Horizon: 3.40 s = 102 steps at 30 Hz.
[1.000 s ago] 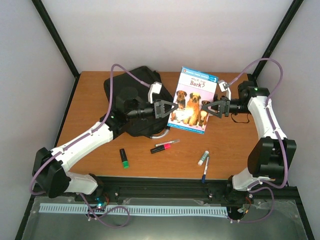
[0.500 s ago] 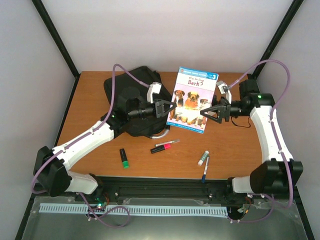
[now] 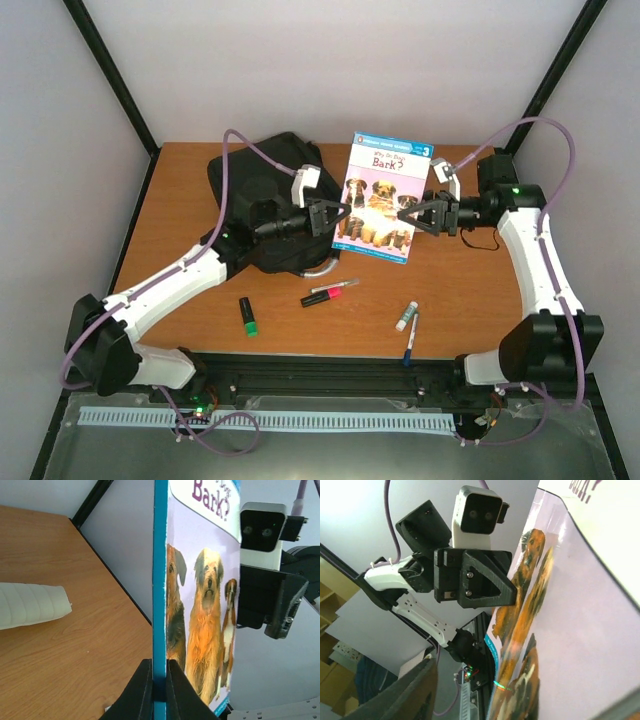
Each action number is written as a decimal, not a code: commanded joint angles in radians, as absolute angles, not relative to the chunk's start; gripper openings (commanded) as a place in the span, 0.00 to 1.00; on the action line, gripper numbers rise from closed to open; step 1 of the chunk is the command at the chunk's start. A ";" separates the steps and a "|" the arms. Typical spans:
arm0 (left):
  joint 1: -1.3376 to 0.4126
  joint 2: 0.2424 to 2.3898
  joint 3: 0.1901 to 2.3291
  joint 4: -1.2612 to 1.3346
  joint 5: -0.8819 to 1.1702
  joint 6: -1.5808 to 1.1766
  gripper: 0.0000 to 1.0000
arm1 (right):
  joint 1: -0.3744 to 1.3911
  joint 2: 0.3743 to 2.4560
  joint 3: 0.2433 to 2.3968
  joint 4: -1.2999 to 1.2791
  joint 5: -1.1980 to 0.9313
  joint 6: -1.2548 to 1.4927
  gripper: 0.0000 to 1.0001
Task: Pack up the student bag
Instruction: Pick up the book from the center of the board, then place the book in the student bag.
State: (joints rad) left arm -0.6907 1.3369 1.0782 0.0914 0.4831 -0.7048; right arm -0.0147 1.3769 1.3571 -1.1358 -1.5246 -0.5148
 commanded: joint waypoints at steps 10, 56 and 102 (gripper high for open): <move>-0.680 1.260 1.017 0.201 0.399 -0.713 0.01 | -0.008 1.465 1.442 -1.144 -1.689 -0.441 0.19; -0.752 1.739 1.415 -0.876 -0.385 0.002 0.95 | -0.009 1.404 1.146 -0.495 -0.597 -0.089 0.03; -0.817 1.978 1.631 -0.856 -0.597 0.054 0.01 | -0.009 1.377 1.113 -0.473 -0.664 -0.040 0.03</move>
